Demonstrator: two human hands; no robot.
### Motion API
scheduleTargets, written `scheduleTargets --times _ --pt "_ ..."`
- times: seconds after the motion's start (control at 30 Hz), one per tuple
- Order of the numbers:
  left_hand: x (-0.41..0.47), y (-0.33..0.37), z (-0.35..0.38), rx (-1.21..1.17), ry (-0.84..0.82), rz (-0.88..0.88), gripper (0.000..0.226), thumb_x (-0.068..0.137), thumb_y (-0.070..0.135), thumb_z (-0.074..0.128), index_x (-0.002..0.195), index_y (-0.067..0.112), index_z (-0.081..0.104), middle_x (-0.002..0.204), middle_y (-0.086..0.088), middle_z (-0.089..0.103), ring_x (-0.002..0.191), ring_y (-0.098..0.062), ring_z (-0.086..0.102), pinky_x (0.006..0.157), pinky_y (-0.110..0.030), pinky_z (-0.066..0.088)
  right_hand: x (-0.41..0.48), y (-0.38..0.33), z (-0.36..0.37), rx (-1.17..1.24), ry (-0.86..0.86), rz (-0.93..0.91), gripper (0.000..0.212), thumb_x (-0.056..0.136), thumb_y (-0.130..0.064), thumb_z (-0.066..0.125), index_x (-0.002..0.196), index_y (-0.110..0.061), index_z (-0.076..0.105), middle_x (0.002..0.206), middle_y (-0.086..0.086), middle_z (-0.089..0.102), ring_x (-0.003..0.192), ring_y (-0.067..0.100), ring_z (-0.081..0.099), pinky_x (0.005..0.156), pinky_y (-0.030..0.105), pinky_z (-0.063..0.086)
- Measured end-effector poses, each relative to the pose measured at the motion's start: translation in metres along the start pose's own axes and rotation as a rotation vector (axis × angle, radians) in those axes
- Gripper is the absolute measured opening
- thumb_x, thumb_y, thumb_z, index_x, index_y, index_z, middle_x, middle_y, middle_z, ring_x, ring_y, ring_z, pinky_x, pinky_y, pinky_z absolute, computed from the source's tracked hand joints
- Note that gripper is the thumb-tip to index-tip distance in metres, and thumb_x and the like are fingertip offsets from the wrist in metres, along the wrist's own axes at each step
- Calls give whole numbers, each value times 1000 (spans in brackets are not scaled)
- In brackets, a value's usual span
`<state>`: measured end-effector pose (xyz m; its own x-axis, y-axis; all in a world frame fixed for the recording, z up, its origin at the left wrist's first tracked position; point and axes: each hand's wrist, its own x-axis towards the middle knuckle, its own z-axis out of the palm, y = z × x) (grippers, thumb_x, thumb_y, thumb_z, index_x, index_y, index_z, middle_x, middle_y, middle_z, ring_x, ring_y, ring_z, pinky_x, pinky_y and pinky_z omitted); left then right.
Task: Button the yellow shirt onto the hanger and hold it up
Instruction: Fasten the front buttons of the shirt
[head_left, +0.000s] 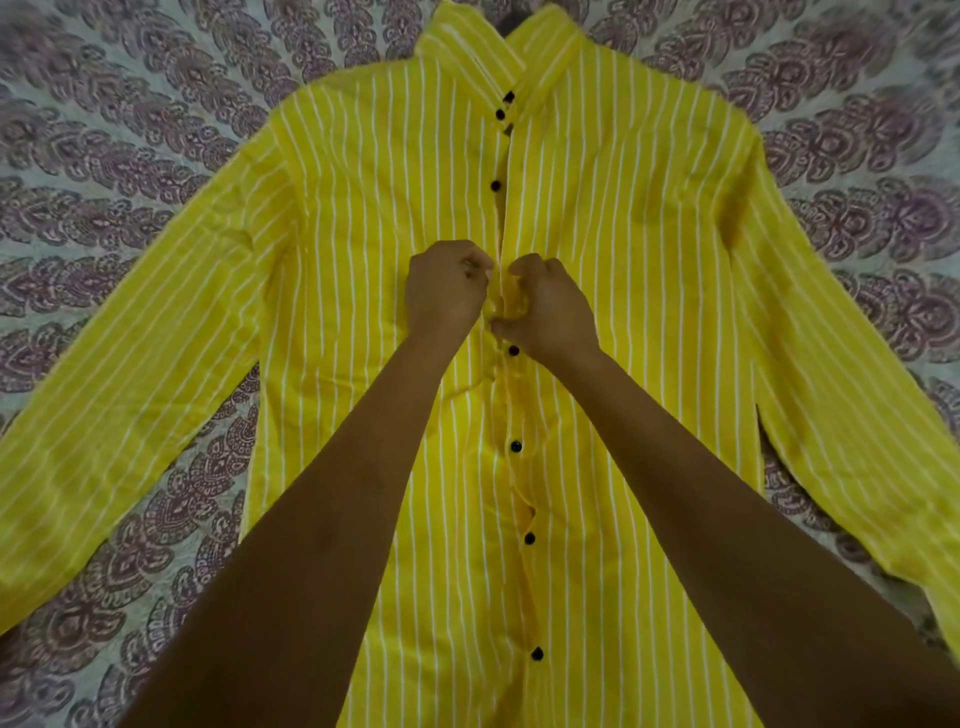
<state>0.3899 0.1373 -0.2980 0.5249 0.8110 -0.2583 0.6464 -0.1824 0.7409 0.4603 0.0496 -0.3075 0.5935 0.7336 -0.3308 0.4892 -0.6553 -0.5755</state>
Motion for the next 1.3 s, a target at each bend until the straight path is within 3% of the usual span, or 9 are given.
scheduleTargets --times 0.1,0.2,0.47,0.57,0.63,0.77,0.9,1.2,1.3 --pt "10 -1 2 60 -44 16 22 77 2 55 87 10 74 93 -7 74 89 -19 67 77 -23 47 12 -6 5 -172 34 13 56 72 -20 71 119 -4 44 120 17 48 106 35 53 76 39 45" --pt "13 -8 7 92 -75 20 20 78 7 60 91 15 74 97 -6 73 97 -20 66 84 -30 50 22 -5 1 -96 141 58 36 81 -14 60 113 -2 48 111 19 58 99 36 58 70 36 42" --pt "14 2 19 418 -81 94 17 83 29 63 95 17 65 102 -5 66 98 -24 60 71 -30 39 30 4 -5 75 243 147 18 81 -10 54 92 -5 67 94 14 69 87 30 62 67 32 46" --pt "17 6 22 360 -69 38 11 83 22 60 91 18 67 101 -3 67 98 -24 61 70 -29 40 33 5 -8 424 238 327 9 77 -8 64 68 -6 64 71 13 65 66 23 56 60 28 39" --pt "21 7 20 314 -106 -12 13 81 15 57 85 20 69 100 -1 69 98 -23 61 70 -29 43 28 7 -10 728 205 437 23 74 -6 69 56 -13 57 58 8 55 54 18 49 58 29 40" --pt "28 3 13 72 -126 -70 15 75 16 71 64 21 62 86 -3 70 86 -22 66 75 -29 51 15 7 -8 988 147 480 23 79 3 63 63 -13 60 50 1 54 43 8 45 44 18 38" --pt "15 6 10 -109 -73 -66 7 78 9 65 74 9 70 76 -9 70 60 -12 58 64 -20 45 9 3 -6 1056 168 466 24 81 5 59 65 -13 62 43 -3 53 34 2 40 38 14 34" --pt "-6 14 12 -78 71 -83 7 80 16 67 79 11 70 86 -4 72 83 -15 66 67 -21 45 -7 -12 -9 1107 225 453 7 84 0 61 87 -4 65 66 4 59 57 6 56 56 14 50" --pt "-11 18 12 -89 72 -87 8 81 13 65 78 11 71 89 -3 72 85 -16 66 68 -21 44 -11 -12 -8 1087 248 426 5 84 -2 62 83 -6 66 66 3 60 61 8 56 59 17 49"
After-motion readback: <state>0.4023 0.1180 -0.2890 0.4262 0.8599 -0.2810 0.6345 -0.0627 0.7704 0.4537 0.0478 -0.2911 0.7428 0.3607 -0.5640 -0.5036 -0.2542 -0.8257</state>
